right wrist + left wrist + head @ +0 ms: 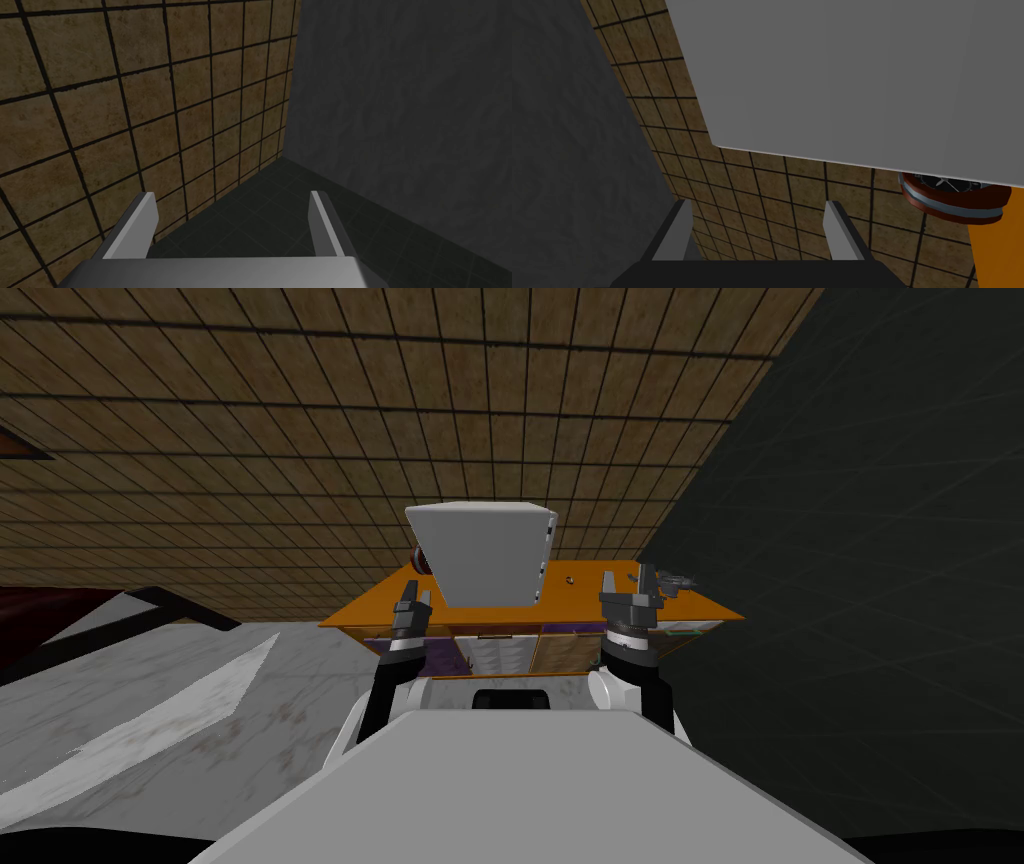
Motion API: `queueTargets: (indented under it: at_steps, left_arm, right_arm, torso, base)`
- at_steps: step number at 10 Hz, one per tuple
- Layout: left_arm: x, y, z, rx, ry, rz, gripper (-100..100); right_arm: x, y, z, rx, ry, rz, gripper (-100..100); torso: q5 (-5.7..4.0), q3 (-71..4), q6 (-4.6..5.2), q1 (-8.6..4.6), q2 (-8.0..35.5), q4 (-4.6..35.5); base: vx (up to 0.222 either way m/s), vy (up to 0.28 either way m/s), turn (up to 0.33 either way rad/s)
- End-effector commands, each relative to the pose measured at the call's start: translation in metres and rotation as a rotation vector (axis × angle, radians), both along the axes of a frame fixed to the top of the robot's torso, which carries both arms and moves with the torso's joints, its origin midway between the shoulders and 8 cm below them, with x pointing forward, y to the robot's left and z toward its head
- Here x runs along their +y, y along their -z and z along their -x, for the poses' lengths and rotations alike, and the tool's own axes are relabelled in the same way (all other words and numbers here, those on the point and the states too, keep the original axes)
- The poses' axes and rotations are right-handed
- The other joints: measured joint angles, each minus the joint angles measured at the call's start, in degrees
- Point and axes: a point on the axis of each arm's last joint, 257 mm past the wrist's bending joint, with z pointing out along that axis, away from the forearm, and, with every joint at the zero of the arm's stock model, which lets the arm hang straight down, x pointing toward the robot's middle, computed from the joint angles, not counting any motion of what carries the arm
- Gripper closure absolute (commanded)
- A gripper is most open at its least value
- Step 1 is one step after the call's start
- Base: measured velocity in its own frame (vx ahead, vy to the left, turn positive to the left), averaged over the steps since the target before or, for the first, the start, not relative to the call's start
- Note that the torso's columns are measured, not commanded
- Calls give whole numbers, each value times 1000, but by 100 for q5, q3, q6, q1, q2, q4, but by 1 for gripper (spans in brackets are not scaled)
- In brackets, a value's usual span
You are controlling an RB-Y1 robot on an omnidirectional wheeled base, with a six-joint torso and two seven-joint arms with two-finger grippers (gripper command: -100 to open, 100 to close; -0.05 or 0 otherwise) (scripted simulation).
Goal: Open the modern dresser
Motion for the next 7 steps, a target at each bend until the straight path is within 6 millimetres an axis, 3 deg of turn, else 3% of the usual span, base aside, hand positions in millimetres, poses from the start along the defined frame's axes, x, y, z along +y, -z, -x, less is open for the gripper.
queueTargets:
  at_steps: [1,7]
  left_arm:
    - [0,0,0,0,0,0,0]
    - [0,0,0,0,0,0,0]
  right_arm:
    - [0,0,0,0,0,0,0]
    - [0,0,0,0,0,0,0]
  torso:
    - [0,-467,0,0,232,235]
    - [0,-5381,0,0,2693,2691]
  base:
    - [0,0,0]
    - [0,0,0]
